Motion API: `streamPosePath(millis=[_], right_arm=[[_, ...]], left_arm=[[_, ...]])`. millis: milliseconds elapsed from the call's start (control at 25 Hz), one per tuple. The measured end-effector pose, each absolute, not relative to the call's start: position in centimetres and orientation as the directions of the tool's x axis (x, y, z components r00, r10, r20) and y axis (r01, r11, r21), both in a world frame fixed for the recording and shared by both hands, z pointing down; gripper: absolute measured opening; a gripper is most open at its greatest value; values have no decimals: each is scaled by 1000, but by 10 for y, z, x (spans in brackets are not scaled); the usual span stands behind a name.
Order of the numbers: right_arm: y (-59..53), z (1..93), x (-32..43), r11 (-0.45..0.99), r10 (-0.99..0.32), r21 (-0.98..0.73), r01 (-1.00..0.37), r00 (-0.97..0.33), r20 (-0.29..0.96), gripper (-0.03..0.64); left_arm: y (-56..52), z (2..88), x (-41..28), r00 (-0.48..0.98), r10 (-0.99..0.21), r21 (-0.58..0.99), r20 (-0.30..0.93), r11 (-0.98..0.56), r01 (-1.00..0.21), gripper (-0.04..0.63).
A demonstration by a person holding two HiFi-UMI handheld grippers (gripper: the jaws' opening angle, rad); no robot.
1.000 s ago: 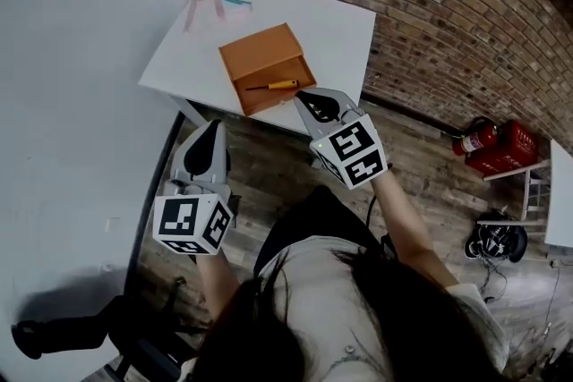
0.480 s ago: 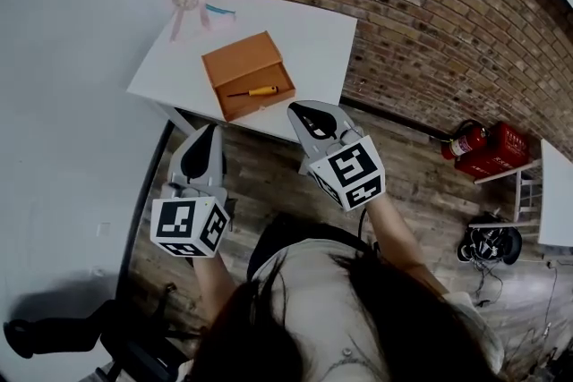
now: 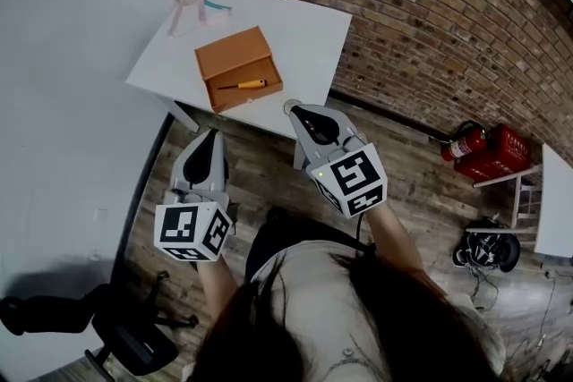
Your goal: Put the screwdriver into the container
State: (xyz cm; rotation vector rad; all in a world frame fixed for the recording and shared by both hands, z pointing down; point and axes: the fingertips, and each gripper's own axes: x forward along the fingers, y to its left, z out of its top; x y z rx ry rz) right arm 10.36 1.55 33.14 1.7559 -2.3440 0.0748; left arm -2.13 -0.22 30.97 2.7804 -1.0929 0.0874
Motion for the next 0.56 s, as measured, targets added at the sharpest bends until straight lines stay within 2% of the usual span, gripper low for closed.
streamPosePath(millis=[560], right_arm=[[48, 321, 109, 321, -940, 75, -944, -308, 145, 6]], left_arm=[[35, 305, -4, 714, -693, 104, 102, -706, -700, 2]])
